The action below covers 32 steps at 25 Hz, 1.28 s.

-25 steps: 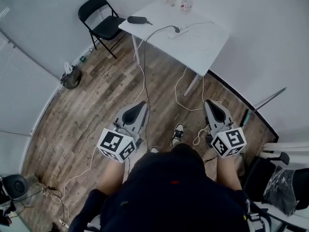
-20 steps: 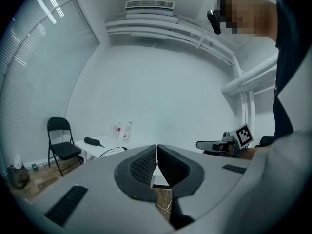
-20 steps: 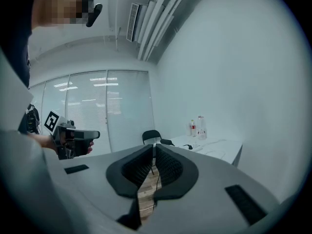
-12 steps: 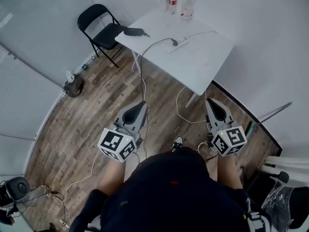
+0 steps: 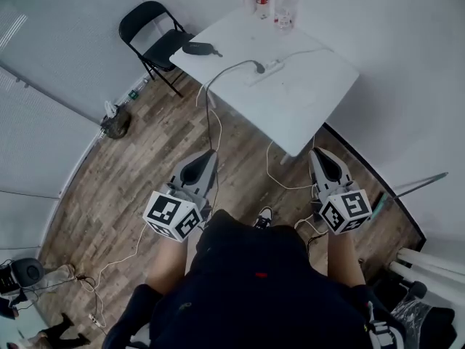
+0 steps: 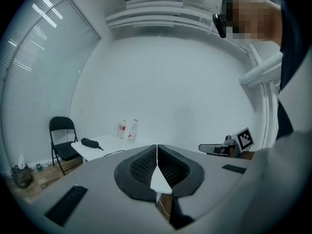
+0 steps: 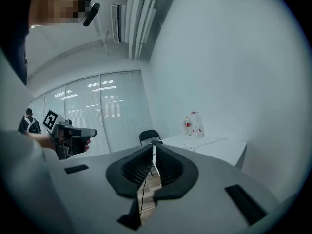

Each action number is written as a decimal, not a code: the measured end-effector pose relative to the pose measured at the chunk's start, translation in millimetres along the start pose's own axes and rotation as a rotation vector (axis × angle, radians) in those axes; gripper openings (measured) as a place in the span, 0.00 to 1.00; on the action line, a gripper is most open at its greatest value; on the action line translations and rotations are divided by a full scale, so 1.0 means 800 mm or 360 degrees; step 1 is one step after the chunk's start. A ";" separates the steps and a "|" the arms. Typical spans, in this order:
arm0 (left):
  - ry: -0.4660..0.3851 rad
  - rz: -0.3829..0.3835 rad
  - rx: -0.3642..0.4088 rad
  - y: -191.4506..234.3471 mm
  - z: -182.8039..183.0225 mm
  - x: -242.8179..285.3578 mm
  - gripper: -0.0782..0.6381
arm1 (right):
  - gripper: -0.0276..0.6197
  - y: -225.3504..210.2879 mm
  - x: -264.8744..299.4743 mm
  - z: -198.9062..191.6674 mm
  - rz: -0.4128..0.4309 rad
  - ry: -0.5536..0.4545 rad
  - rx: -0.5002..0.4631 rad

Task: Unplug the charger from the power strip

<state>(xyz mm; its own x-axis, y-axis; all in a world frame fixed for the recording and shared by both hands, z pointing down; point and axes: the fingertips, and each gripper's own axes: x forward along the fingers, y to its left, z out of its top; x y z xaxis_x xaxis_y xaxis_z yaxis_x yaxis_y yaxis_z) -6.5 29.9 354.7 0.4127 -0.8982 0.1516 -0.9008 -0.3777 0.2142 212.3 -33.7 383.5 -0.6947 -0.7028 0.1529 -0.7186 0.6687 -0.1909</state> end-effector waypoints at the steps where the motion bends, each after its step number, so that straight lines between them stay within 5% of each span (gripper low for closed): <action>1: 0.0015 -0.0002 0.0004 -0.002 -0.002 0.006 0.14 | 0.09 -0.006 0.003 -0.001 0.0001 -0.0003 0.0012; 16: 0.0054 -0.0123 -0.0029 0.059 -0.004 0.105 0.14 | 0.09 -0.053 0.086 -0.009 -0.0078 0.0090 0.0026; 32: 0.0142 -0.0342 0.0005 0.274 0.033 0.264 0.14 | 0.09 -0.092 0.347 0.028 -0.0223 0.0172 -0.0061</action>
<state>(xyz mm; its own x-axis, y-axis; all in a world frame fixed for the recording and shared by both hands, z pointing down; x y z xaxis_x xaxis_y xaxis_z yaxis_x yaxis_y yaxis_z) -120.2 -248.6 408.4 0.6052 -0.7737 0.1877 -0.7914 -0.5589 0.2479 72.8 -283.0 418.5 -0.5855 -0.7612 0.2790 -0.8080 0.5761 -0.1238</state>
